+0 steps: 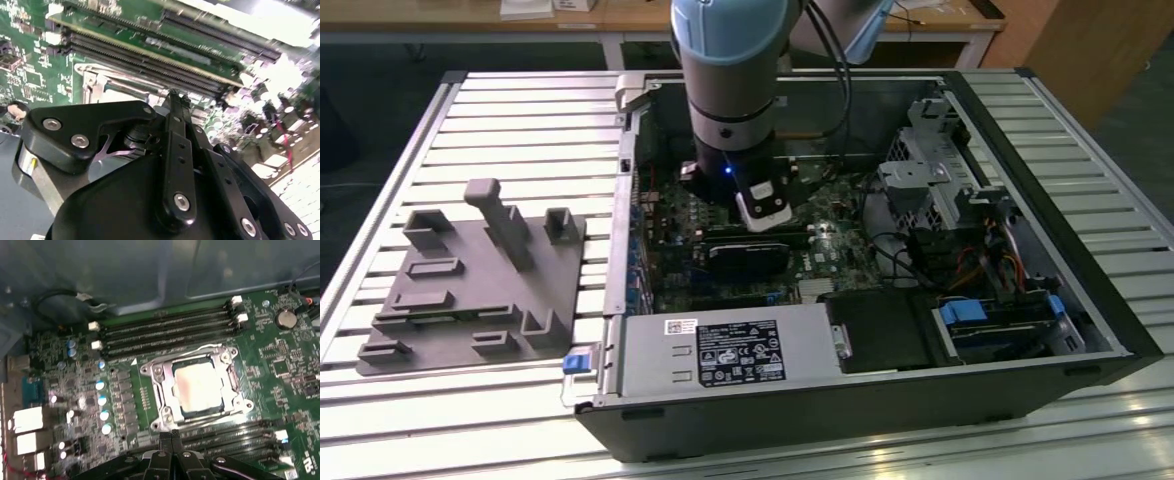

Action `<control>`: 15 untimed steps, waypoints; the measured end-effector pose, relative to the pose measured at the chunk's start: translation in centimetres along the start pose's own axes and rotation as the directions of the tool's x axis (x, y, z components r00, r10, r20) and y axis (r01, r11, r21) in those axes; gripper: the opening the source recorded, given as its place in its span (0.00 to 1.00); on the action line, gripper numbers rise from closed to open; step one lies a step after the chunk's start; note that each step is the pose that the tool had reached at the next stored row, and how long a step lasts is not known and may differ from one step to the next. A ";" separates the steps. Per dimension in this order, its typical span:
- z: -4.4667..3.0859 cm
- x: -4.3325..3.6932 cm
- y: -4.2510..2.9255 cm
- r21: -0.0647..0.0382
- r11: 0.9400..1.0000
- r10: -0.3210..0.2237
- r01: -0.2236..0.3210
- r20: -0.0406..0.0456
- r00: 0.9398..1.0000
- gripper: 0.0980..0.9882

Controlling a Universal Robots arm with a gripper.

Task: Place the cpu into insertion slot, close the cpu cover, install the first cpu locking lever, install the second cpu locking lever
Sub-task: 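Install the second cpu locking lever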

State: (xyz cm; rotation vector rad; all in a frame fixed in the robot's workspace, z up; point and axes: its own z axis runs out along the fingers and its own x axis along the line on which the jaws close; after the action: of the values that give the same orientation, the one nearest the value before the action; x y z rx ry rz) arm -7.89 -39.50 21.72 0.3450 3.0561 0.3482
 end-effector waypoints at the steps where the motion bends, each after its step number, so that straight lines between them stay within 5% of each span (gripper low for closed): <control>1: 0.04 -0.15 0.15 0.000 1.000 0.001 -0.001 0.000 1.000 0.01; 12: 0.44 -2.32 1.64 0.012 1.000 0.012 -0.012 0.006 1.000 0.01; 15: 0.62 -2.59 2.34 0.023 1.000 0.011 -0.011 0.008 1.000 0.01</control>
State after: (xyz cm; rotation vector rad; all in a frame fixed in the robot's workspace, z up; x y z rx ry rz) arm -4.82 -37.73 21.70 0.3641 3.0537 0.3122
